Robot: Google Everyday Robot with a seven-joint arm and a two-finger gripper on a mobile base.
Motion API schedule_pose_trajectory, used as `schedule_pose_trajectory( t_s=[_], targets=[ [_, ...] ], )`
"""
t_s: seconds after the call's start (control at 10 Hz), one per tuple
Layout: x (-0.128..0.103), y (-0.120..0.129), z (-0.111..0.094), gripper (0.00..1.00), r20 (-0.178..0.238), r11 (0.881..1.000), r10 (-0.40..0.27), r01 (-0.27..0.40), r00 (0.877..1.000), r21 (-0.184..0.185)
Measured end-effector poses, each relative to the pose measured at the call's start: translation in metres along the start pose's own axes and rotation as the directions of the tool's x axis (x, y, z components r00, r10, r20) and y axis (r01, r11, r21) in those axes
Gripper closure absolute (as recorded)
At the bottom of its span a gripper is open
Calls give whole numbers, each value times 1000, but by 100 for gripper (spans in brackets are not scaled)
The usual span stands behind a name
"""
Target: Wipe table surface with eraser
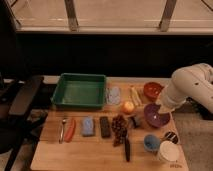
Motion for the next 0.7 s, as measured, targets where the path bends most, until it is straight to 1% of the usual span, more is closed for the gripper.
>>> schedule_pose_trajectory(
  t_s=[0.5,0.6,0.7],
  targets=[
    [0,-1,-1,57,-4,1000,8,-8,1000,3],
    [-1,-7,-4,57,-4,999,47,-47,999,17],
    [-7,-18,-9,57,3,994,103,-104,995,28]
  ],
)
